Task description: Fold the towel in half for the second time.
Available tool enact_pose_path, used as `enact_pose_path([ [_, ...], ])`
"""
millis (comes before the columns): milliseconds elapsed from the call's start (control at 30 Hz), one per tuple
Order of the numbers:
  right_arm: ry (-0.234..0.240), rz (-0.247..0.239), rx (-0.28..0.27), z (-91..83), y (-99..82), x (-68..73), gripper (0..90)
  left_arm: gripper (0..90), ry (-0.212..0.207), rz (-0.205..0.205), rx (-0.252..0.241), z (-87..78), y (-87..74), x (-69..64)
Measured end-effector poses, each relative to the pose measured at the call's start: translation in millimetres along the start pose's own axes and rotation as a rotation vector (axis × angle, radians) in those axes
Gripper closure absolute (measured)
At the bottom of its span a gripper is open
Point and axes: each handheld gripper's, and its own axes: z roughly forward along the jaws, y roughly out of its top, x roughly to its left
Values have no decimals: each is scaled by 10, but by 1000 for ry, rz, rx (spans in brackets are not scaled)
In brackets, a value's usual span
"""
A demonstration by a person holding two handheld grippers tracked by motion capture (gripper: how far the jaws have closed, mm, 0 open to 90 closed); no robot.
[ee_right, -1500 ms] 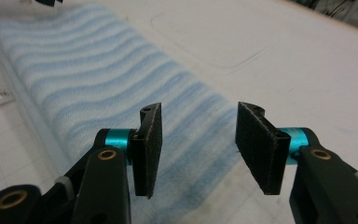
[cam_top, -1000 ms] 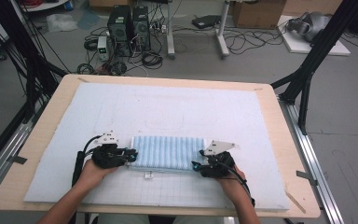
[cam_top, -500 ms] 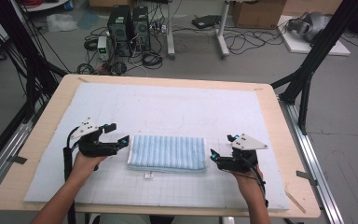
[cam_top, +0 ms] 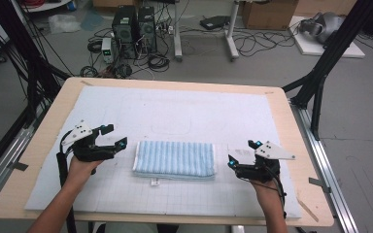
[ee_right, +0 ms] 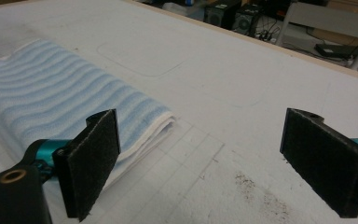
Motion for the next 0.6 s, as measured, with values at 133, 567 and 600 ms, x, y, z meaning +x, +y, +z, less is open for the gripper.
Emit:
enact_pose_path([
  [133,-15,6,1,-25,-9,-12,111,193,3,6,-2,-19,2,-6],
  [567,-24,12,14,-16,-10,-25,111,193,9,8,5,-41,-12,-5],
  [600,-24,13,14,-15,-8,-21,111,193,10,8,5,-42,-13,-4],
])
